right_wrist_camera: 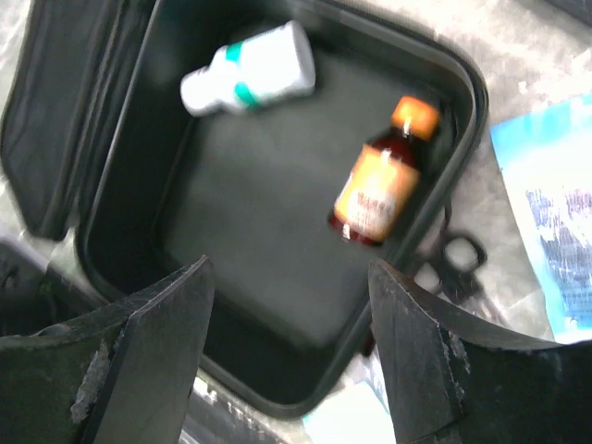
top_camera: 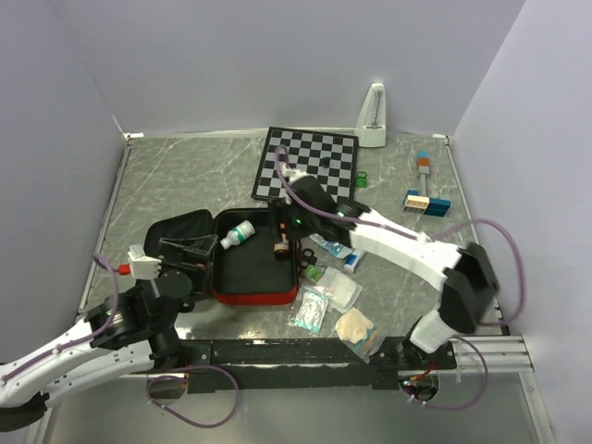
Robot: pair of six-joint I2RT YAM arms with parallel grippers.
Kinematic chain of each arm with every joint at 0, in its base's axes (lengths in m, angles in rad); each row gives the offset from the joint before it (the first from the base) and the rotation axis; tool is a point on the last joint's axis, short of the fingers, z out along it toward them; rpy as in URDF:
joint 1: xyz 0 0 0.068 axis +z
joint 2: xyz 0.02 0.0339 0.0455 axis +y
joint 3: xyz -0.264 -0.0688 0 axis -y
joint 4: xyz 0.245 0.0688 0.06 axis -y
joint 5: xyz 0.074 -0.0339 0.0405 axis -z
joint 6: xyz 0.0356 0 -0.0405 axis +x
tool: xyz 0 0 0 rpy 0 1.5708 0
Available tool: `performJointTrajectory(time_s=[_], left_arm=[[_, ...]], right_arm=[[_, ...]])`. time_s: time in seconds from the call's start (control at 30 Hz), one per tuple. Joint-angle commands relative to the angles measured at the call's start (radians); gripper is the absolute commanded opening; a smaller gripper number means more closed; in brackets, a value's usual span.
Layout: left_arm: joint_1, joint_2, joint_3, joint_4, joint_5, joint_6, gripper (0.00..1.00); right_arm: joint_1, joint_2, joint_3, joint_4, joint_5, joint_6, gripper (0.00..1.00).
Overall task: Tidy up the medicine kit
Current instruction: Place the pill bottle in the medicine box, then adjust the pill bottle in the medicine box.
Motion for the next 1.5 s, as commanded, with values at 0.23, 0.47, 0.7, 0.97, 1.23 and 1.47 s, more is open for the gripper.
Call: performJointTrajectory(time_s=[0.23,0.47,0.7,0.97,1.23,1.47], left_arm=[[-0.005,-0.164,0.096,-0.239,-0.045,0.087,0.96],[-0.005,-0.226,0.04,-0.244,-0.066,0.048,0.96],[-0.005,-0.29,0.028,-0.244,-0.088,0.074,0.96],[-0.005,-0.286,0.014,-0.213,-0.085,0.102,0.96],[-0.005,-0.269,0.028,-0.207,-0.089,0.116,0.96],[-0.005,-0.261,0.031,-0.203,-0.083,0.128,0.96]], right_arm=[[0.004,0.424,0.407,-0.313,0.208,-0.036,0.73],[0.005,0.554,0.487,-0.405,0.254,-0.024,0.73],[0.005,0.634,0.518,-0.454,0.274,-0.026,0.73],[0.007,0.659,0.505,-0.465,0.288,-0.046,0.67],[0.01,0.57,0.472,-0.437,0.313,-0.05,0.39],[0.057,0.376,0.363,-0.295,0.253,-0.216,0.29]])
